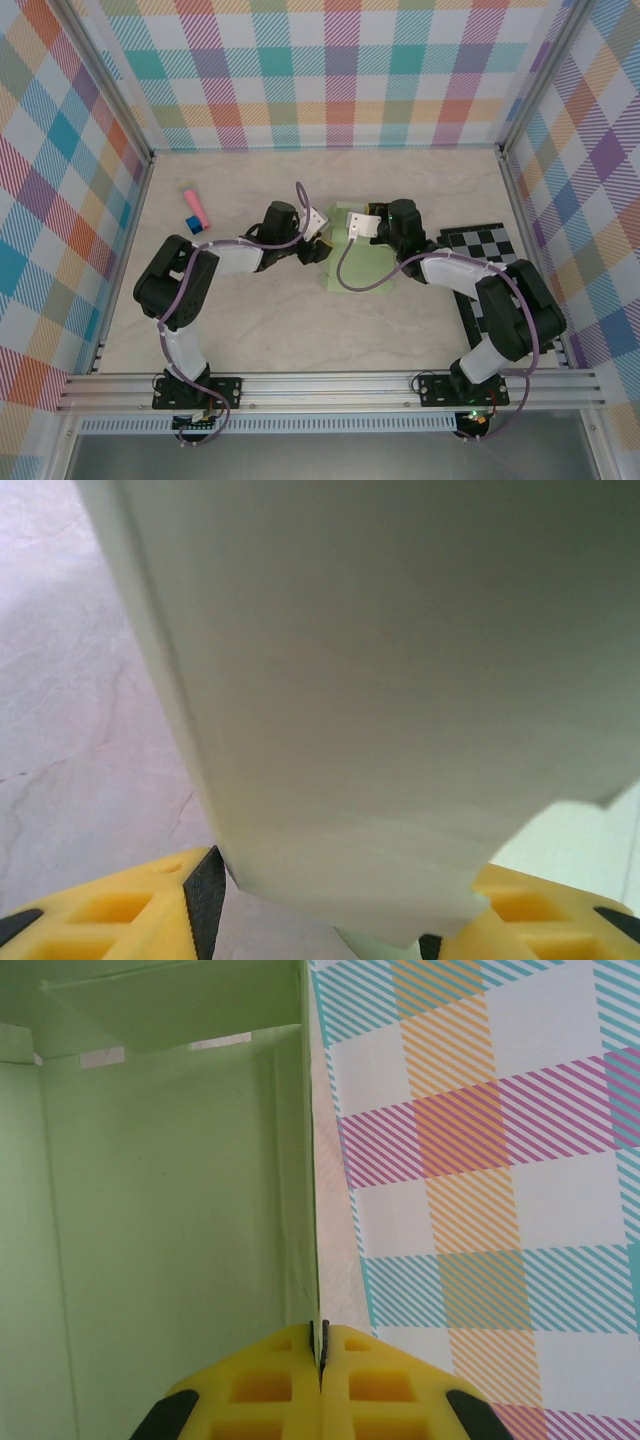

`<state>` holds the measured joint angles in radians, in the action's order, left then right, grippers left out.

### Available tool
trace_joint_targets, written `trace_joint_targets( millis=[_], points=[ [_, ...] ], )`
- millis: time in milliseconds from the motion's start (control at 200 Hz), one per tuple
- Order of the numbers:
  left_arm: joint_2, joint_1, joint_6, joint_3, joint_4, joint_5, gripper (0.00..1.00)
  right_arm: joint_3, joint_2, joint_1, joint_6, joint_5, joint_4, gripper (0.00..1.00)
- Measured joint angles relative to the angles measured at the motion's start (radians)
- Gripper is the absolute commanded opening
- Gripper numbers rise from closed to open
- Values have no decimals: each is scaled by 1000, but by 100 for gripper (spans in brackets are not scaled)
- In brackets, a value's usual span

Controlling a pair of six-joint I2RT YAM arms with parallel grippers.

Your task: Fold the paper box

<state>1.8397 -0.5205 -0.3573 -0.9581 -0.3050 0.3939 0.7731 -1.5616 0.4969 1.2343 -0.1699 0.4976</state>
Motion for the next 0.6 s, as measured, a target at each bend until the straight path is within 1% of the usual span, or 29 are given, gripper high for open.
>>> trace_joint_targets(
  millis=[175,220,380,485,600],
  points=[
    [-11,-13,-27,30,20,-71,50,0,0,0,0,7,-3,0],
    [-22,-13,-32,44,33,-73,47,0,0,0,0,8,-4,0],
    [-27,-13,-37,46,69,-76,47,-2,0,0,0,24,-7,0],
    [-28,-13,-40,46,68,-82,48,-8,6,0,1,35,-19,0],
    [-39,-13,-86,71,35,-61,47,-9,19,0,8,58,-51,0]
  ],
)
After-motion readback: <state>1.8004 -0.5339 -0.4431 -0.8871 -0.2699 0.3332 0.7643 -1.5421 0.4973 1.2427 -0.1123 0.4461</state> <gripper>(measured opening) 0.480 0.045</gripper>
